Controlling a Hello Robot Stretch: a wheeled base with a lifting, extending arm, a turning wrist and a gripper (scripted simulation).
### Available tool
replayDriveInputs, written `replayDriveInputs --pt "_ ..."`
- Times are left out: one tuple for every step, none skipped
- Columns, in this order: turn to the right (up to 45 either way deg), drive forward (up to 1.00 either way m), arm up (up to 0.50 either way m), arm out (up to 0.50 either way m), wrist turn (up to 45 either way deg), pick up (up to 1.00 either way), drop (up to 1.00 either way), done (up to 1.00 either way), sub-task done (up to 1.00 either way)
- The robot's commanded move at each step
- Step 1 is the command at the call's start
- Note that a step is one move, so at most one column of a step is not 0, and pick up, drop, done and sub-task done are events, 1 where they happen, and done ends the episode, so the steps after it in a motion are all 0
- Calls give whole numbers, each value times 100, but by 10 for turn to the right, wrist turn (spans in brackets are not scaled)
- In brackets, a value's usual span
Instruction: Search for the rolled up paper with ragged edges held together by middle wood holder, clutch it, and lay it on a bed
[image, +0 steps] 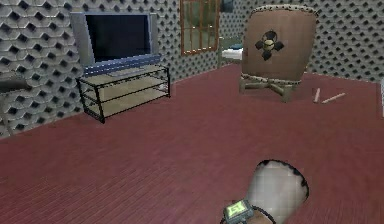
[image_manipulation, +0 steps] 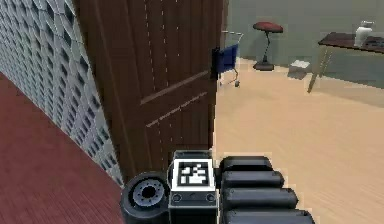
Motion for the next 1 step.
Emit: replayDriveInputs --pt "0 100 0 0 0 0 0 0 0"
